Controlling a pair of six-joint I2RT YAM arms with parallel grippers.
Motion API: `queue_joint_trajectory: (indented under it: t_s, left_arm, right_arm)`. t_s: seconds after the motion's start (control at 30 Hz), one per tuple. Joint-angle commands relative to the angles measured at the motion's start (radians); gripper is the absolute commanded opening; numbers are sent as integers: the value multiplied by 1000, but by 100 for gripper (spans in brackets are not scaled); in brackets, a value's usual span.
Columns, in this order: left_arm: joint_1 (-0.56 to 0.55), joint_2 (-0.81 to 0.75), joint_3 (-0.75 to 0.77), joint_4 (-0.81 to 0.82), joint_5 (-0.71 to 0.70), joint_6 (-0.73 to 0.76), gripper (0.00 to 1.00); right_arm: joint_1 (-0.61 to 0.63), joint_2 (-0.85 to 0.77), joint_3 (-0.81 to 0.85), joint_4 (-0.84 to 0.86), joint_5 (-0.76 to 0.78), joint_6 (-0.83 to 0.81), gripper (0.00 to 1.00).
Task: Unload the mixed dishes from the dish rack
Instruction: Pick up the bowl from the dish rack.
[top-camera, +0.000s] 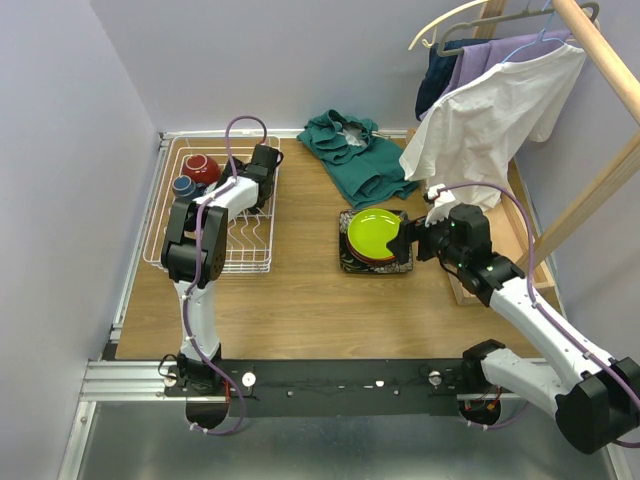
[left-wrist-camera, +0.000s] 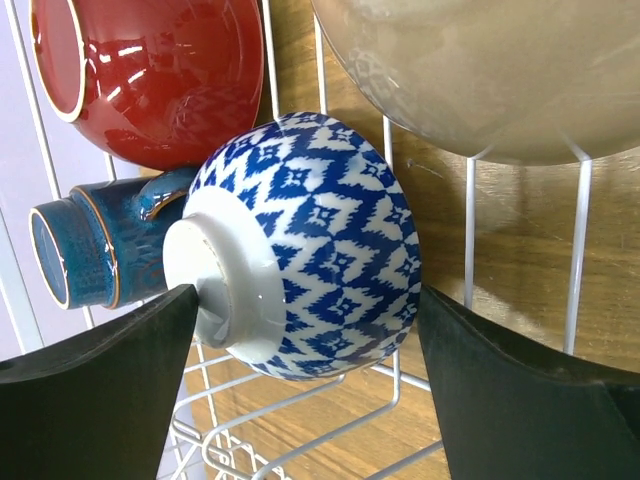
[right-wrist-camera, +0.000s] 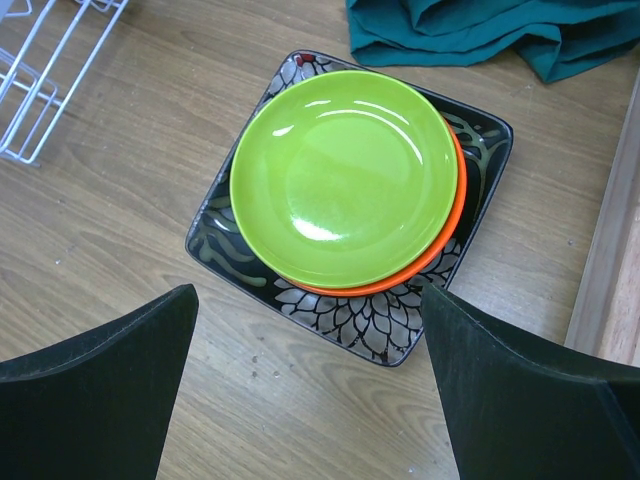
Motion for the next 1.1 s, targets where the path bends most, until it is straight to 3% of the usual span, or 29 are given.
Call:
queue_joint_trajectory:
  t_s: [0.0,0.17,0.4,0.57,1.07]
  left_arm:
    - [-7,-17,-23,-6,7,-47,88]
    - [-13,-64,-20,-17,18,-57,66]
    - [-13,-126,3,-52,42,-71,52]
    - [-13,-133,45,-90,42,-88,46]
    - [10,-225,151,-189,67,-183,45]
  right_arm:
    - [5,-8,-16,20,-9,-7,100]
    - [5,-16,-21,28,-15,-5,100]
    - [7,-30,-34,41,-20,0,100]
    - [4,-39,-36,41,-21,-2,100]
    - [4,-8,-5,95,-105,26,100]
